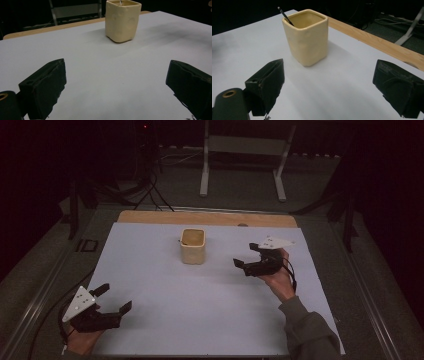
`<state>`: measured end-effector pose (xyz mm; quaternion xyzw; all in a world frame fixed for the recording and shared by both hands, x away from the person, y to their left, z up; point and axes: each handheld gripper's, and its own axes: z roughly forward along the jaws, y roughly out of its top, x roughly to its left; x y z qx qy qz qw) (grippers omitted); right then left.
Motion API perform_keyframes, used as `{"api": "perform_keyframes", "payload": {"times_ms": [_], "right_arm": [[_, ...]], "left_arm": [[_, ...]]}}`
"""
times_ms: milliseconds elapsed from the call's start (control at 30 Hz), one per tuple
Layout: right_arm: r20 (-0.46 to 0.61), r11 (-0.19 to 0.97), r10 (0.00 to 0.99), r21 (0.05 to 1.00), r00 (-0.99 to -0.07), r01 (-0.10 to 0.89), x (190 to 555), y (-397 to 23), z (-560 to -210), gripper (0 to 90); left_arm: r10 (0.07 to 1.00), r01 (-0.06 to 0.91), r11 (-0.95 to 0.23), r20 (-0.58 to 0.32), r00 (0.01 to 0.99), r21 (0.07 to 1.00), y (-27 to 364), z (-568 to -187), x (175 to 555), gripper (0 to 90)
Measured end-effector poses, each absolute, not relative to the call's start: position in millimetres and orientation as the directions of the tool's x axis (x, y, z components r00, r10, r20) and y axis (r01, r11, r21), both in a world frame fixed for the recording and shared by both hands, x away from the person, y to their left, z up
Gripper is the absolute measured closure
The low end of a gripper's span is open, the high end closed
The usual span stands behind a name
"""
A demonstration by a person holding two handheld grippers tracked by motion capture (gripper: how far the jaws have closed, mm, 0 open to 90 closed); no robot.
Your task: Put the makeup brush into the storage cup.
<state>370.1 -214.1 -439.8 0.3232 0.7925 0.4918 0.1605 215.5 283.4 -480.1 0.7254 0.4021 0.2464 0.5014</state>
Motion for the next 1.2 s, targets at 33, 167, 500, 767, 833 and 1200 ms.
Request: {"api": "perform_keyframes", "payload": {"times_ms": [33, 167, 500, 767, 833, 1200], "right_arm": [[0.063, 0.306, 0.671, 0.884, -0.739, 0.353, 368.5, -216.7, -440.2, 10.4], [0.07, 0.294, 0.679, 0.886, -0.731, 0.358, 362.4, -226.5, -442.1, 10.3], [0.077, 0.273, 0.688, 0.894, -0.721, 0.356, 343.6, -246.7, -445.9, 10.3], [0.092, 0.253, 0.696, 0.897, -0.712, 0.363, 324.6, -260.6, -452.6, 10.3], [0.095, 0.252, 0.696, 0.896, -0.712, 0.366, 319.5, -263.5, -455.1, 10.3], [0.119, 0.229, 0.702, 0.896, -0.702, 0.381, 296.7, -278.1, -467.0, 10.3]], "left_arm": [[0.831, 0.336, -0.172, -0.047, 0.555, 0.926, 283.5, -480.1, 215.3, 4.0], [0.831, 0.337, -0.173, -0.046, 0.554, 0.926, 282.8, -480.0, 215.3, 3.9], [0.832, 0.337, -0.173, -0.046, 0.553, 0.926, 282.6, -480.1, 215.4, 3.9], [0.832, 0.336, -0.173, -0.045, 0.552, 0.926, 282.1, -480.1, 215.1, 3.9], [0.833, 0.336, -0.173, -0.045, 0.551, 0.926, 282.2, -480.1, 215.1, 3.9], [0.835, 0.338, -0.175, -0.043, 0.549, 0.925, 282.3, -480.4, 215.6, 3.9]]}}
